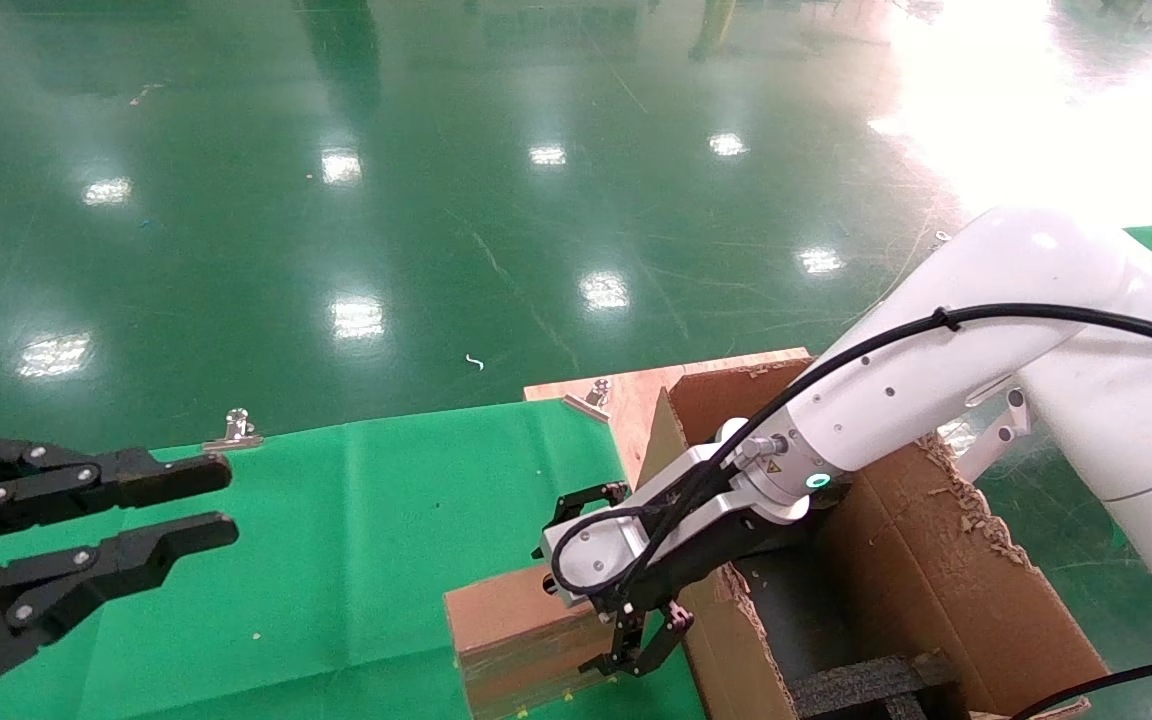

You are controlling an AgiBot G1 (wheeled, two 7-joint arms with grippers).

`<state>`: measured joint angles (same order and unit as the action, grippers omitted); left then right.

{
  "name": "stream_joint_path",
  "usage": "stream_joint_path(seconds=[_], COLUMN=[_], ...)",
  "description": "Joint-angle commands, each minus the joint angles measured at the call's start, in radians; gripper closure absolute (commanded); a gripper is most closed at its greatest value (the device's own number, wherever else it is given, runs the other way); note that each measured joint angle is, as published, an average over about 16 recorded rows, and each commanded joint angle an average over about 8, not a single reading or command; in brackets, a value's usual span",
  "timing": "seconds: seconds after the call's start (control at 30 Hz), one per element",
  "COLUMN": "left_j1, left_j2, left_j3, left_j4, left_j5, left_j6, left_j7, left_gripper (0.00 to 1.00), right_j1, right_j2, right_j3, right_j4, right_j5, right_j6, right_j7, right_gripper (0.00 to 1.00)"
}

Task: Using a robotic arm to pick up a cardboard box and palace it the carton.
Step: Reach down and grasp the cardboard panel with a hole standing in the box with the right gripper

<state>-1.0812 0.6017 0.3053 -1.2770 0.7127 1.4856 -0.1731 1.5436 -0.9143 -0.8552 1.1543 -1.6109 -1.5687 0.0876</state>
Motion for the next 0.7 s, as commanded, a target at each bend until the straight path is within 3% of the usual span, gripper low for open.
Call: stream_joint_path(seconds=[0.03, 0.7], left_j1=[0.0, 0.0], left_j2=[0.0, 0.0], left_j3=[0.0, 0.0], left_j4=[0.0, 0.0], left_j5=[0.0, -0.001], left_j6=[0.0, 0.0], left_j7=[0.0, 0.0], left_gripper=[0.0, 0.0], right_j1=[-0.001, -0.008], right_j2=[0.001, 0.005], right_j3=[0.002, 0.012], right_j4=[0.0, 0.002], right_j5=[0.001, 0.008], right_j6=[0.0, 0.001], right_j7=[0.0, 0.004], right_gripper=[1.0, 1.0])
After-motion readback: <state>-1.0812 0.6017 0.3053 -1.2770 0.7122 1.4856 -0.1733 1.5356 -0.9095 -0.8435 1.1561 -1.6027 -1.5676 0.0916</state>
